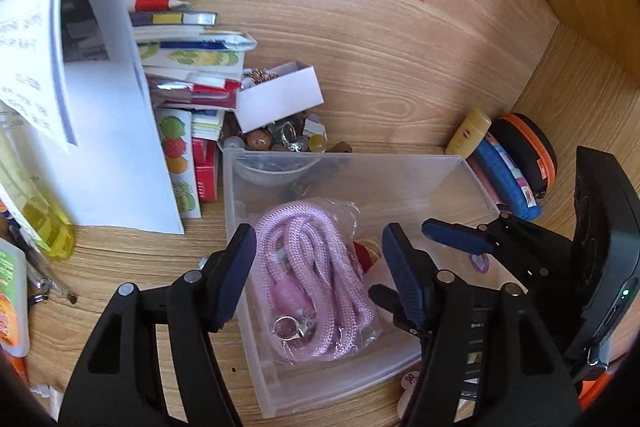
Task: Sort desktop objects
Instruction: 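Carry the pink rope bag and white container into the clear box and release, then withdraw both grippers from the box toward the eraser and green bottle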
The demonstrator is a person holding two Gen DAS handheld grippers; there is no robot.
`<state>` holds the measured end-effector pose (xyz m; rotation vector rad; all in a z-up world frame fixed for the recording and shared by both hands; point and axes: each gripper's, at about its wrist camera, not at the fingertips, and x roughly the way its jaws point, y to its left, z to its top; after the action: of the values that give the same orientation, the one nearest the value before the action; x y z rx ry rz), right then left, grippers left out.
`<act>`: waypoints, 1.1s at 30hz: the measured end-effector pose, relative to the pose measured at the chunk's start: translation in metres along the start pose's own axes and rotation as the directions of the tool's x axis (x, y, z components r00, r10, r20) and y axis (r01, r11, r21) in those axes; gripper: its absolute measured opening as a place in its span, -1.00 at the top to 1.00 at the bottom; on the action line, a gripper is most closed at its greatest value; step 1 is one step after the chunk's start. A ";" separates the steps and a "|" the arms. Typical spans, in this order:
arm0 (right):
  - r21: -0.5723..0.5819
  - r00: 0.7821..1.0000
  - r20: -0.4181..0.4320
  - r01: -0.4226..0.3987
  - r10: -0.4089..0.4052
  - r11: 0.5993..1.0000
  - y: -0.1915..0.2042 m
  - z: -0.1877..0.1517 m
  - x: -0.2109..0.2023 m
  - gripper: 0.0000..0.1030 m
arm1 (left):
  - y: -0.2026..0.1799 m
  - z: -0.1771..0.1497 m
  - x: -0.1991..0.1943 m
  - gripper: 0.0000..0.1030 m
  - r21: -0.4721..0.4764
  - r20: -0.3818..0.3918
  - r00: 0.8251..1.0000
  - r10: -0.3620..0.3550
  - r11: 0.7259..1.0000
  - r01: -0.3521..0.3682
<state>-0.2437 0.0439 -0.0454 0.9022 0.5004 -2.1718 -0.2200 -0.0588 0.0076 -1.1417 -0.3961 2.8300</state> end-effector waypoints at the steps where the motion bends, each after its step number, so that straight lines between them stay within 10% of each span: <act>1: -0.004 1.000 0.002 0.011 -0.011 1.000 0.001 0.000 0.000 -0.24 | -0.001 0.000 -0.001 -0.26 0.004 0.005 1.000 0.002 1.000 -0.002; 13: -0.023 0.997 0.037 0.061 -0.060 0.998 0.007 0.005 -0.018 -0.58 | -0.002 0.002 -0.018 -0.33 0.029 0.058 0.998 0.029 0.999 -0.031; 33: 0.005 0.991 0.075 0.108 -0.109 0.994 0.005 -0.015 -0.071 -0.60 | -0.011 -0.022 -0.063 -0.66 0.107 0.109 0.974 0.200 0.972 -0.212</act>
<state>-0.1986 0.0829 -0.0041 0.8063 0.5227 -2.2950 -0.1599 -0.0537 0.0377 -1.0837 -0.1186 3.0483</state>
